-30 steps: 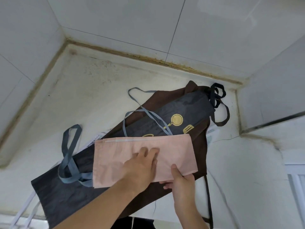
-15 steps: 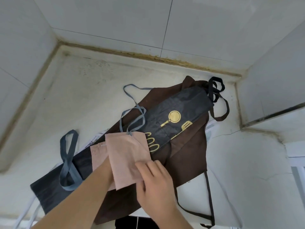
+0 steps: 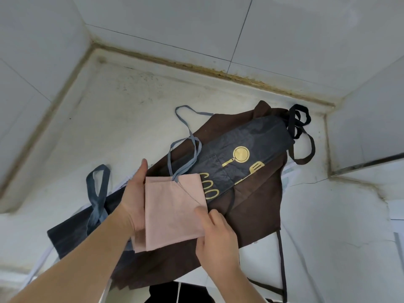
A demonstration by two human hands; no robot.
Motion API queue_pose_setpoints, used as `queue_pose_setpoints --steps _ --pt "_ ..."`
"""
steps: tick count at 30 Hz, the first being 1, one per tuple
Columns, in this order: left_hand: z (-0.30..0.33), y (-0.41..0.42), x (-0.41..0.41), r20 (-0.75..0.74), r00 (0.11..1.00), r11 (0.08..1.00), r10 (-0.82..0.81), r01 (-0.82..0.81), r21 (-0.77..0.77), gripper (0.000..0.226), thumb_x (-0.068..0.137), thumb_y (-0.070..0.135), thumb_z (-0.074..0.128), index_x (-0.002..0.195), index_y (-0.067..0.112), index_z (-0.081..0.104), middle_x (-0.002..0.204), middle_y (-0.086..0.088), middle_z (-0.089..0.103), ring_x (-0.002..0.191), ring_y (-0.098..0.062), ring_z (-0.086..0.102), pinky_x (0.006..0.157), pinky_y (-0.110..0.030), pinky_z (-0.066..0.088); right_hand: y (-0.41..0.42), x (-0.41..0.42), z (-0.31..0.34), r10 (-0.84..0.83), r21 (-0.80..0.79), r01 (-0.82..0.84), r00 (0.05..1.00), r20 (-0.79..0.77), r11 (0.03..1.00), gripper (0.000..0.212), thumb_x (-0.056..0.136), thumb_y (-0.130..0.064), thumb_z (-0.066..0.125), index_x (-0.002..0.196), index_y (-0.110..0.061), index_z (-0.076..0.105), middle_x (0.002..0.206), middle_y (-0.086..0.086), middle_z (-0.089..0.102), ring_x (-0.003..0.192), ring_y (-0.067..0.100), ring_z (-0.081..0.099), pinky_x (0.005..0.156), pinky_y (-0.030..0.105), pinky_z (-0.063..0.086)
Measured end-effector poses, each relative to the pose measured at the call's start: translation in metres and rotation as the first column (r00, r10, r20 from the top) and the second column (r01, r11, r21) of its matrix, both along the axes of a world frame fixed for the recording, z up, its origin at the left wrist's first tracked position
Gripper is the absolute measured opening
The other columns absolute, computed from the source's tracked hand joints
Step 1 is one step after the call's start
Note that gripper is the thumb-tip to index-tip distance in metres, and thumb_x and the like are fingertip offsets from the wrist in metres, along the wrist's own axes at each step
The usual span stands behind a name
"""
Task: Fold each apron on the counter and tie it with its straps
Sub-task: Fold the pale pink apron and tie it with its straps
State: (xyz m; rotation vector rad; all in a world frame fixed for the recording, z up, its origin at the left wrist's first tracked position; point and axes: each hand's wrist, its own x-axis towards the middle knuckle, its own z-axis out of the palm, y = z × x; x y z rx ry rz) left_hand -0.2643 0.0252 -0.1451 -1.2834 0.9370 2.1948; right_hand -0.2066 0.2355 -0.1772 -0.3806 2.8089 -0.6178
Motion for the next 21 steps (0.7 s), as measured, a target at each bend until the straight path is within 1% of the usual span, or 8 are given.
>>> queue_pose_setpoints --steps 2,4,7,9,11,14,17,21 --pt "0.003 -0.011 0.003 -0.053 0.991 0.992 -0.121 0.118 -0.044 0.081 0.085 0.083 0.053 0.125 0.017 0.077 0.125 -0.018 0.074 0.121 -0.04 0.067 0.106 -0.055 0.049 0.002 0.0 -0.001 0.02 0.016 -0.019 1.0 -0.012 1.0 0.07 0.056 0.003 0.072 0.117 -0.027 0.057 0.089 -0.008 0.045 0.073 0.014 0.05 0.059 0.02 0.044" --pt "0.01 -0.021 0.007 -0.074 0.915 0.889 -0.396 0.362 -0.28 0.055 0.089 0.066 0.066 0.121 0.022 0.078 0.119 -0.01 0.077 0.116 -0.033 0.071 0.108 -0.056 0.051 0.002 0.001 -0.001 0.042 0.03 -0.042 0.999 0.014 0.999 0.065 0.062 -0.001 0.068 0.118 -0.029 0.054 0.091 -0.009 0.038 0.075 0.014 0.044 0.061 0.022 0.043" --pt "0.006 -0.037 0.011 0.162 0.704 0.422 -0.691 0.576 -0.7 0.007 0.094 0.025 0.075 0.101 0.026 0.076 0.099 -0.001 0.078 0.099 -0.024 0.073 0.092 -0.044 0.059 0.003 0.001 0.006 0.077 -0.005 -0.077 0.992 0.099 0.997 0.058 0.069 -0.016 0.058 0.123 -0.035 0.047 0.103 -0.009 0.029 0.086 0.014 0.043 0.069 0.024 0.044" --pt "0.002 -0.04 0.012 0.246 0.646 0.275 -0.722 0.595 -0.755 0.011 0.097 0.016 0.061 0.097 0.023 0.069 0.095 -0.002 0.074 0.095 -0.024 0.07 0.081 -0.036 0.057 0.002 -0.003 0.013 0.028 -0.126 0.001 0.974 0.227 0.992 0.061 0.073 -0.027 0.06 0.131 -0.04 0.043 0.12 -0.015 0.032 0.102 0.008 0.049 0.083 0.023 0.05" --pt "-0.001 -0.038 0.014 0.264 0.626 0.229 -0.734 0.594 -0.771 0.013 0.101 0.016 0.052 0.098 0.02 0.063 0.094 -0.005 0.071 0.091 -0.024 0.067 0.072 -0.032 0.05 -0.003 -0.011 0.016 -0.085 -0.228 0.17 0.937 0.339 0.959 0.057 0.082 -0.029 0.063 0.133 -0.042 0.042 0.125 -0.023 0.039 0.106 0.004 0.054 0.088 0.023 0.051" --pt "-0.006 -0.04 0.016 0.282 0.577 0.149 -0.767 0.587 -0.796 0.011 0.105 0.02 0.048 0.1 0.021 0.058 0.093 -0.005 0.067 0.085 -0.019 0.062 0.067 -0.028 0.042 -0.015 -0.029 0.016 -0.226 -0.214 0.325 0.895 0.385 0.921 0.023 0.097 -0.033 0.061 0.119 -0.034 0.053 0.106 -0.018 0.06 0.09 0.007 0.062 0.072 0.019 0.049" --pt "-0.008 -0.05 0.018 0.234 0.593 0.217 -0.771 0.589 -0.779 0.009 0.106 0.02 0.051 0.103 0.022 0.059 0.1 -0.006 0.07 0.096 -0.023 0.064 0.079 -0.032 0.048 -0.024 -0.05 0.021 -0.245 -0.17 0.373 0.829 0.502 0.912 0.013 0.097 -0.039 0.063 0.093 -0.027 0.062 0.083 -0.009 0.067 0.076 0.01 0.065 0.061 0.024 0.048" --pt "-0.009 -0.06 0.018 0.207 0.614 0.262 -0.761 0.583 -0.769 0.006 0.106 0.021 0.053 0.105 0.022 0.06 0.103 -0.004 0.07 0.1 -0.022 0.065 0.09 -0.037 0.051 -0.032 -0.06 0.021 -0.155 -0.214 0.39 0.725 0.671 0.896 0.014 0.094 -0.039 0.067 0.096 -0.029 0.075 0.091 -0.013 0.075 0.089 0.009 0.069 0.084 0.036 0.061"
